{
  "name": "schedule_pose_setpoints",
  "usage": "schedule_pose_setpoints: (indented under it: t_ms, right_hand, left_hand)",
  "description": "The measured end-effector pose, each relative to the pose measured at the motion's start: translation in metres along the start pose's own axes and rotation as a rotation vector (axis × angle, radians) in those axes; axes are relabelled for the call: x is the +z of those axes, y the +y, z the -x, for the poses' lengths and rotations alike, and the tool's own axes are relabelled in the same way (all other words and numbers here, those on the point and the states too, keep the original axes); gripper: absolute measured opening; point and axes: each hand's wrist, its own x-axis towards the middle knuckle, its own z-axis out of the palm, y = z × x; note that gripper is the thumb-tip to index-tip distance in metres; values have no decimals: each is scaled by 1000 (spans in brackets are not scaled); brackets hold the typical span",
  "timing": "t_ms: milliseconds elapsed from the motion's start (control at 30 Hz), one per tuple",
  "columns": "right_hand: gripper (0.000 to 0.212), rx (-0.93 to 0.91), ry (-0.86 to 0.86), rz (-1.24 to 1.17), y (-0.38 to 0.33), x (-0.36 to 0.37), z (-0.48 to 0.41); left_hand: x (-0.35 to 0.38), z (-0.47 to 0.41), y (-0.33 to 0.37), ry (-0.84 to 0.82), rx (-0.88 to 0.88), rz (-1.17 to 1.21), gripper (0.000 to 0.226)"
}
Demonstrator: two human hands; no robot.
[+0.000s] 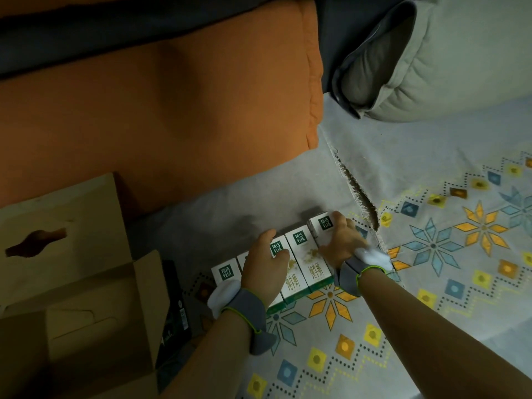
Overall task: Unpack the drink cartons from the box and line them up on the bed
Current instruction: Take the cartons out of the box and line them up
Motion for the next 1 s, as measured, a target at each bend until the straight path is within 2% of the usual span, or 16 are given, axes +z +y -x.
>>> schedule_pose_setpoints:
  t_ms: [167, 467, 700, 900, 1000]
  right_hand:
    - [84, 4, -80, -8, 3, 3, -2]
    - [73, -29, -73, -36, -2, 4, 6]
    - [57, -275, 114, -174, -48, 0, 40]
    - [53, -455, 111, -271, -93, 2, 84]
    - [46, -617, 54, -176, -117, 14, 113]
  left_hand:
    - [2, -2, 2, -3, 2, -14, 49]
    - [4, -3, 9, 2, 23, -3, 50]
    - [-9, 4, 15, 51, 83, 20, 50]
    - [-37, 35, 25, 101, 171, 50, 54]
    - [-61, 63, 24, 165, 247, 65, 57]
